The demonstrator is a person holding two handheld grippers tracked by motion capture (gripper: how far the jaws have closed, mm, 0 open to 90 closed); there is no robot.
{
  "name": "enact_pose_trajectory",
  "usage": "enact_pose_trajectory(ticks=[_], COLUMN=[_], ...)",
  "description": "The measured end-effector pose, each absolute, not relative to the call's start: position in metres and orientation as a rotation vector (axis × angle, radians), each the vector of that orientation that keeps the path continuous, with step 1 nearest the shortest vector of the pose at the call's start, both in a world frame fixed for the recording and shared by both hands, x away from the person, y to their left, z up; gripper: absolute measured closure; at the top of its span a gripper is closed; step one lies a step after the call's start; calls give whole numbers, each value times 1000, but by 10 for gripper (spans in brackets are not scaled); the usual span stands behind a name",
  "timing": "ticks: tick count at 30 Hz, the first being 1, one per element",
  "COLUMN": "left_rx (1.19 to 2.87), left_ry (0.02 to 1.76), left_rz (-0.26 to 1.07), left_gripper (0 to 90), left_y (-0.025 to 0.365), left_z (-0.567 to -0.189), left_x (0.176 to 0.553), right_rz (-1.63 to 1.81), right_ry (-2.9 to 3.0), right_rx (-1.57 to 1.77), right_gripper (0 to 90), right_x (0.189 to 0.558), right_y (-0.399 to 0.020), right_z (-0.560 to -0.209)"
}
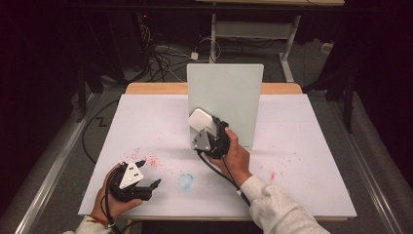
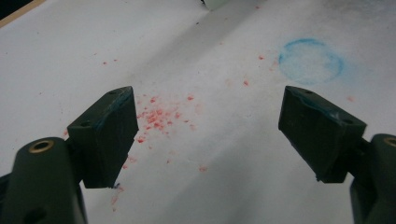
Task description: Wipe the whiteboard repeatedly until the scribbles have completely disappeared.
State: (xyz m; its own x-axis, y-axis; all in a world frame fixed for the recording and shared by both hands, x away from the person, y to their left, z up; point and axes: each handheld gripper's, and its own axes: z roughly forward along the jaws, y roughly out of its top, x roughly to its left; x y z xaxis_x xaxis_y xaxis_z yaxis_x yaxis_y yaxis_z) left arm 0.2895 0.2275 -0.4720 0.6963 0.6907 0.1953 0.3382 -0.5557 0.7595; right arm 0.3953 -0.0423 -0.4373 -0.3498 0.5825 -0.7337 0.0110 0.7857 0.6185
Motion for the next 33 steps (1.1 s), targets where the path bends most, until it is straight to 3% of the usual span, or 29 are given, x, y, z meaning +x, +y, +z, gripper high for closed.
enact_pose_trajectory(ticks=[7, 23, 33], left_rx=[2190, 2192, 2192], left_ry=[779, 776, 777], left_rz=[630, 628, 631], left_gripper=[190, 189, 189], left_y=[227, 228, 229], left_z=[-472, -472, -471], left_x=[290, 289, 288], right_rz=[709, 538, 563], right_ry=[1764, 1877, 1853], right_rx=[594, 365, 437], right_gripper=[309, 308, 309], right_x=[405, 386, 392], right_y=[-64, -20, -41], right_z=[-410, -464, -447])
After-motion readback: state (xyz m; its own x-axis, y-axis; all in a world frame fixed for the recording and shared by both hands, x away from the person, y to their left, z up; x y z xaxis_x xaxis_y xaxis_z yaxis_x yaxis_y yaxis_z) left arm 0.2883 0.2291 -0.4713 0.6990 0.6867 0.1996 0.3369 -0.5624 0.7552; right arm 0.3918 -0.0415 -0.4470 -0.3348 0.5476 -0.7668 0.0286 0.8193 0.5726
